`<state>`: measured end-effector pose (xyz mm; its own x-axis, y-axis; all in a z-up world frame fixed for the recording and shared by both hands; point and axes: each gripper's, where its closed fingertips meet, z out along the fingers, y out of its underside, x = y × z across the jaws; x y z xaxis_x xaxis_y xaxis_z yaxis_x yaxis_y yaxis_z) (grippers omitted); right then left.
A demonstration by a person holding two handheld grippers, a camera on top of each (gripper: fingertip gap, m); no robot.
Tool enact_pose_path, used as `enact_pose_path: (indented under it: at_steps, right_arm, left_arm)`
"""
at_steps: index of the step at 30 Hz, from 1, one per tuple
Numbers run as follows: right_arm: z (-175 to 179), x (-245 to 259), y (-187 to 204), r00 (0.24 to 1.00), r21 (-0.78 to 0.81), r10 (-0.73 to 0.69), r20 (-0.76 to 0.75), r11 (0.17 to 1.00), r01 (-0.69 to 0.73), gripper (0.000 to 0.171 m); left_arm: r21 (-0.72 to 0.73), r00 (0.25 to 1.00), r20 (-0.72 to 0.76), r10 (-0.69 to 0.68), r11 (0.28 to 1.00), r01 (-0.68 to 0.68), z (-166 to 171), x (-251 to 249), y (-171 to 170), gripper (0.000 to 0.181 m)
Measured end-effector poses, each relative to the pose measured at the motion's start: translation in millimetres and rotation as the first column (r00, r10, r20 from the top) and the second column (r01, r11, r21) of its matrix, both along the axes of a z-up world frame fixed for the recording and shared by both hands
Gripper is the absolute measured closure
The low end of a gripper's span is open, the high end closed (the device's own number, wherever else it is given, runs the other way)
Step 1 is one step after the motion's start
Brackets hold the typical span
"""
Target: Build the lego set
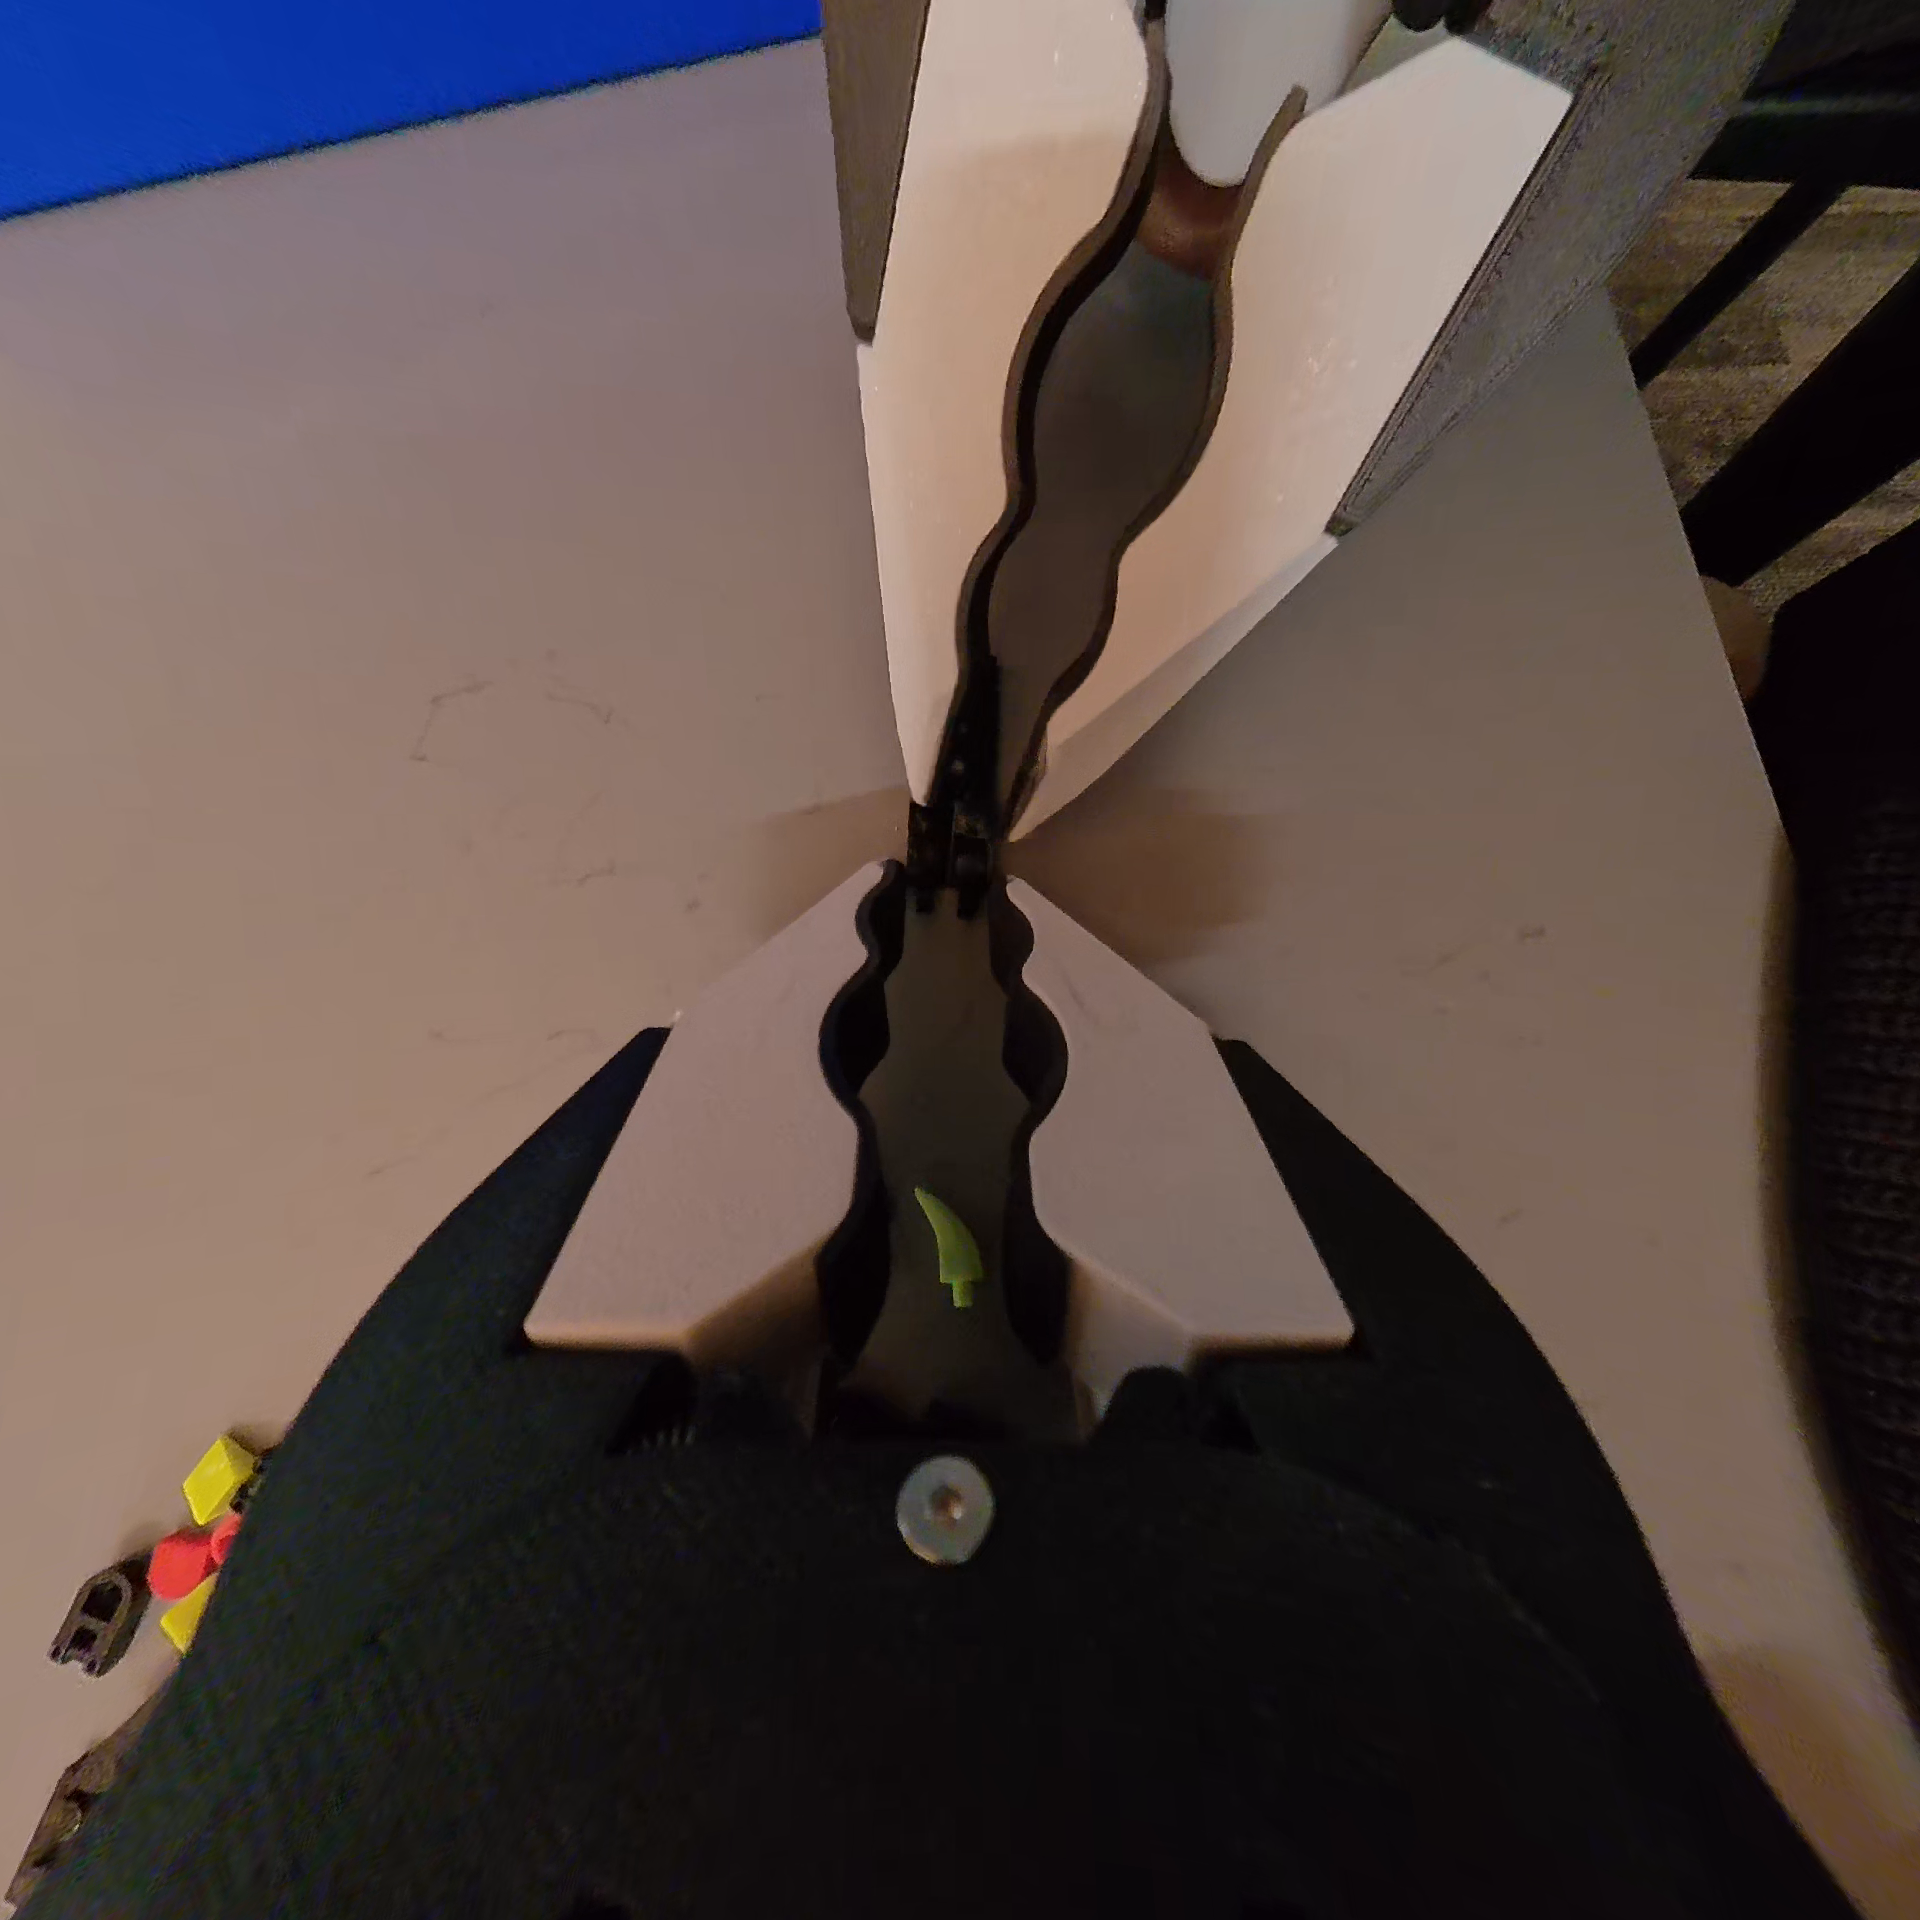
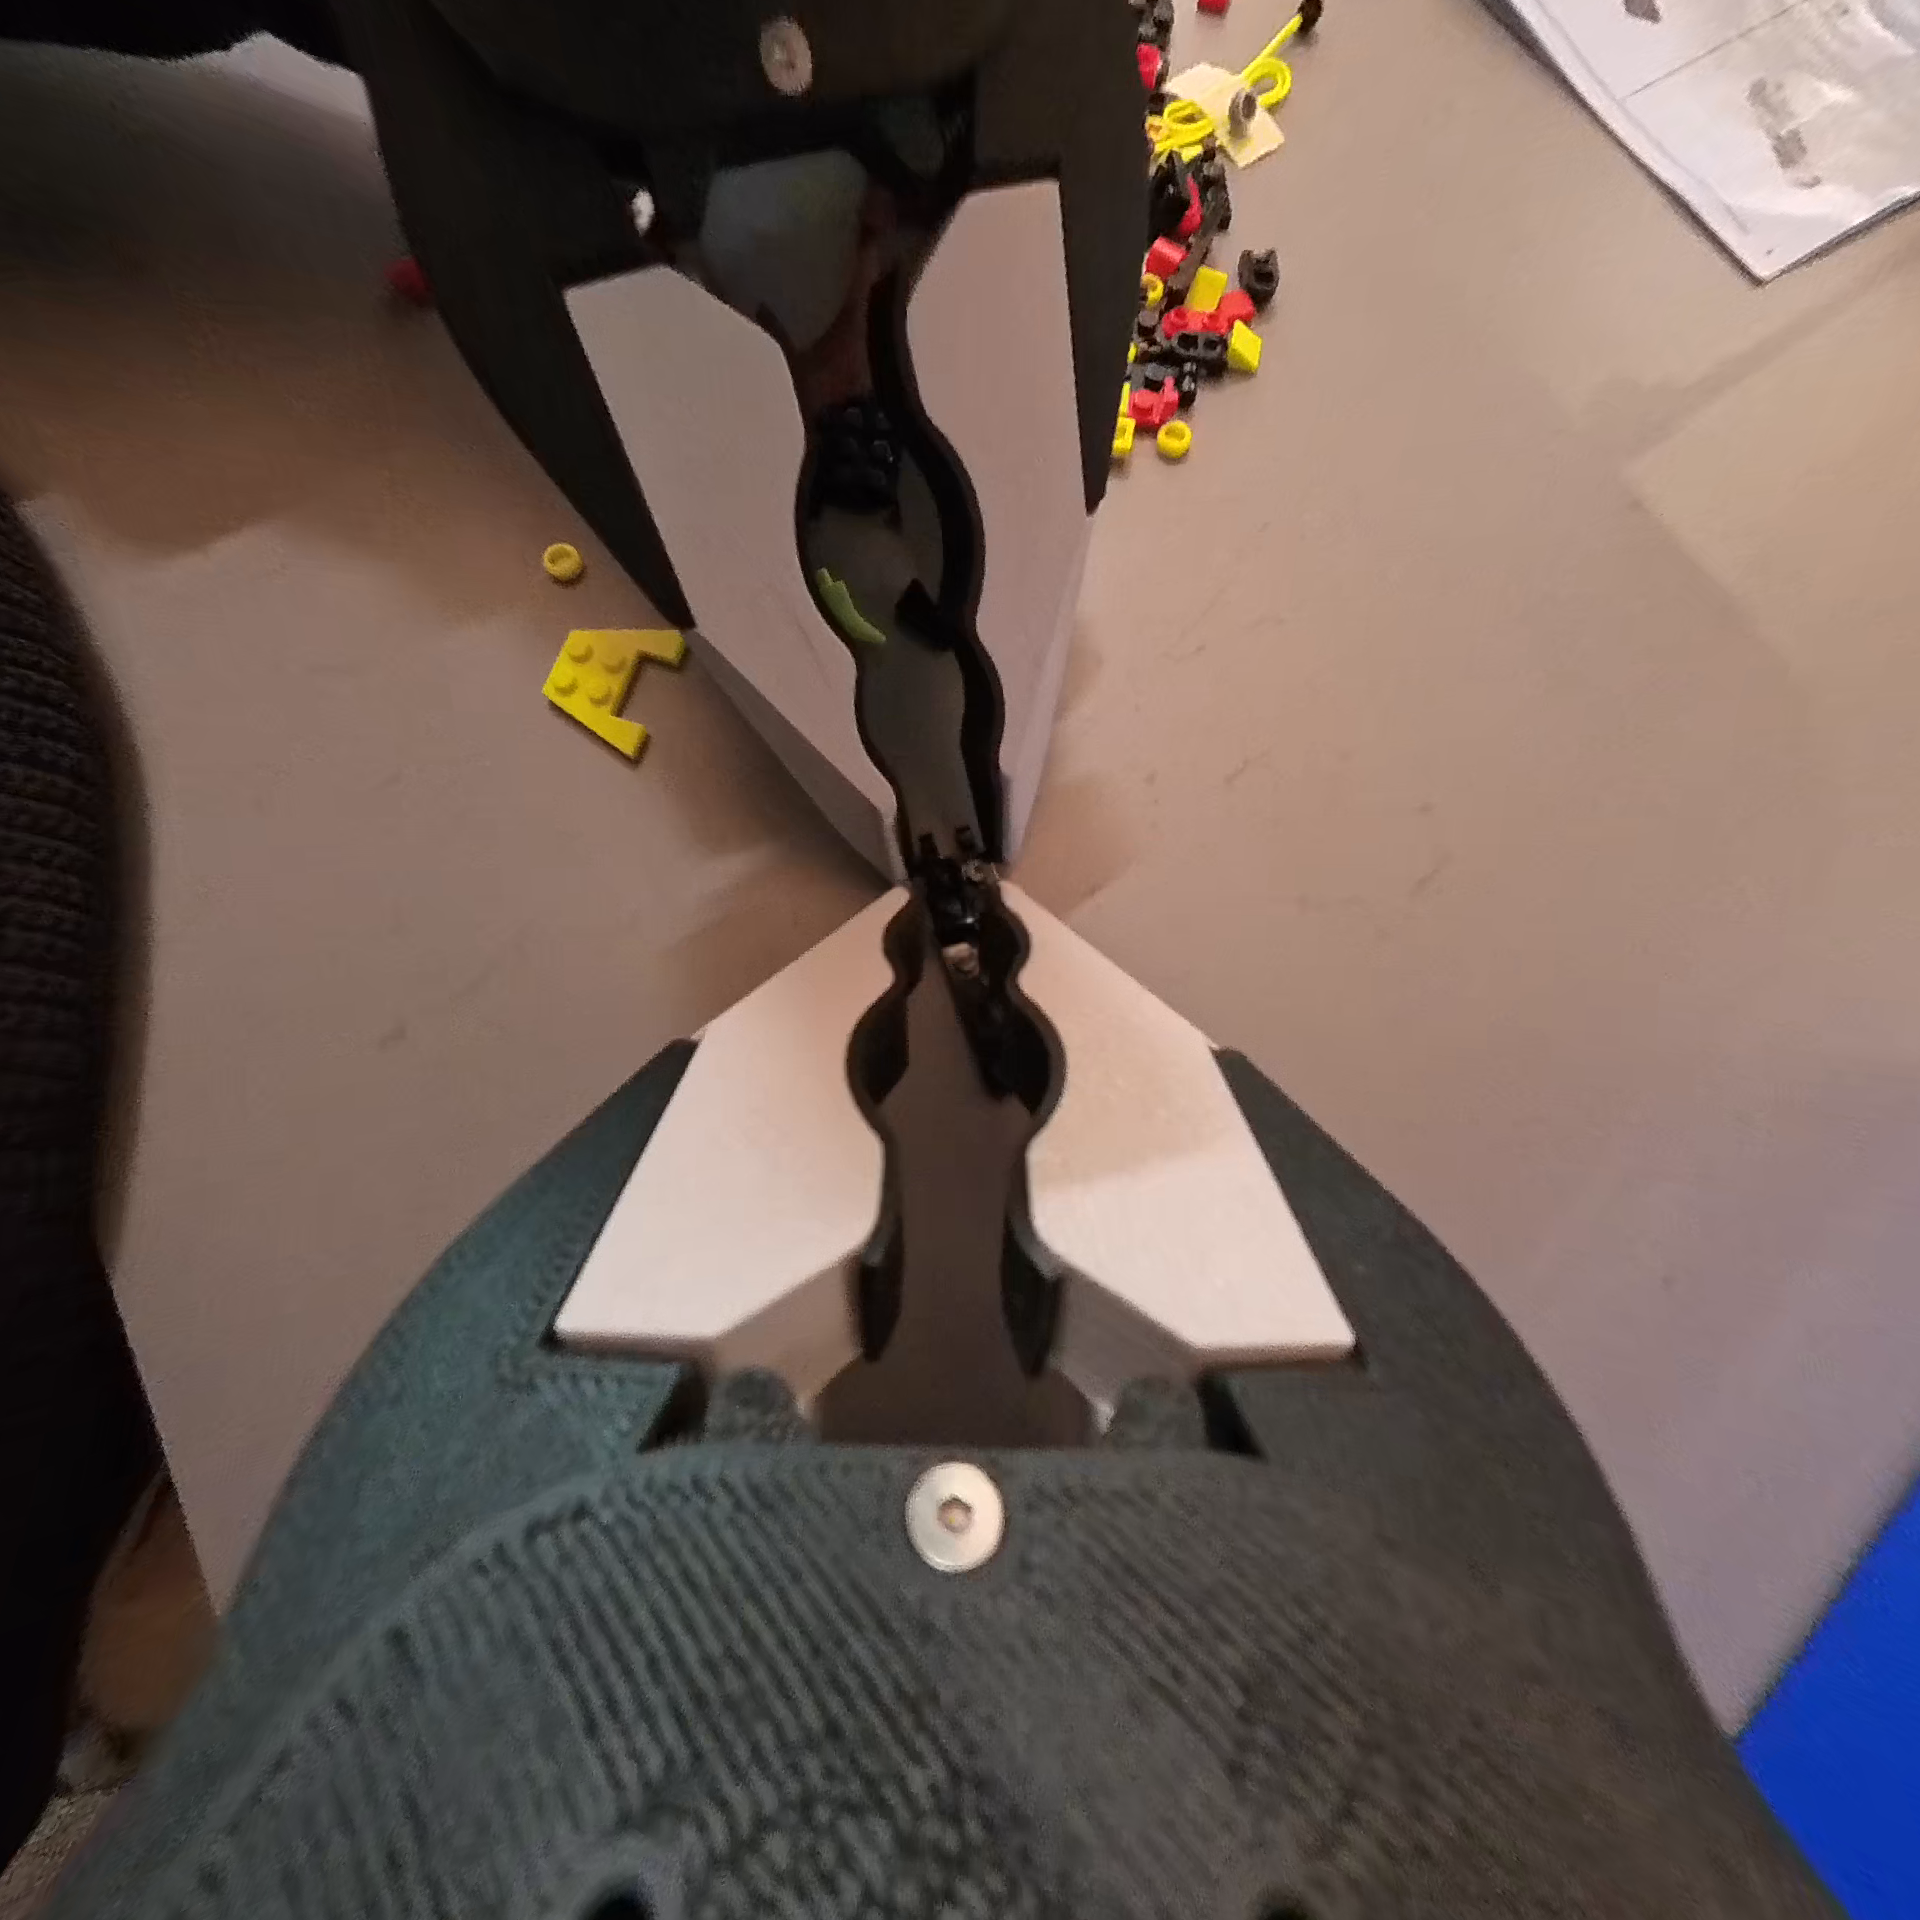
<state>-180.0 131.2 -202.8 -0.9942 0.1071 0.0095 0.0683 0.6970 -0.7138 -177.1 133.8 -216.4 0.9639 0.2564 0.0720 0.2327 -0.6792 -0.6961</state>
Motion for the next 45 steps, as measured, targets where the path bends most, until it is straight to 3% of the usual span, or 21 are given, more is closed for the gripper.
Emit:
enact_pose_path:
  at_steps: [5, 21, 28, 38, 42, 45]
  right_arm:
    - [2.5, 2.7, -2.9, 1.000, -0.014, 0.013, -0.006, 1.000, -0.013, 0.171]
    - [-5.9, 2.3, -2.1, 1.000, 0.041, -0.010, -0.001, 0.999, 0.010, 0.171]
    - [-7.7, 1.6, -1.4, 0.990, 0.007, -0.060, 0.124, 0.998, 0.060, 0.171]
    - [-1.3, 2.0, -1.1, 0.999, -0.024, -0.013, 0.035, 1.000, 0.014, 0.171]
    - [29.8, -7.6, 1.5, 0.996, -0.182, -0.045, 0.082, 0.981, 0.059, 0.155]
    - [12.0, -10.3, 10.7, 0.995, -0.103, -0.052, 0.084, 0.993, 0.061, 0.149]
  left_arm:
    - [0.000, 1.000, 0.002, 0.001, 1.000, -0.001, 0.0, -0.1, 0.1, 0.168]
    - [-0.004, 1.000, 0.008, 0.008, 1.000, -0.008, -0.1, 0.3, 0.5, 0.168]
    - [-0.007, 1.000, 0.003, 0.008, 1.000, -0.008, -0.6, 0.2, 0.6, 0.168]
    - [-0.006, 1.000, 0.005, 0.015, 1.000, -0.015, -0.8, 0.8, 1.6, 0.167]
    - [-0.013, 1.000, 0.001, 0.029, 0.999, -0.029, -0.7, -0.9, 0.9, 0.167]
    - [-0.030, 0.999, -0.006, 0.039, 0.999, -0.040, -0.4, -1.9, -1.7, 0.161]
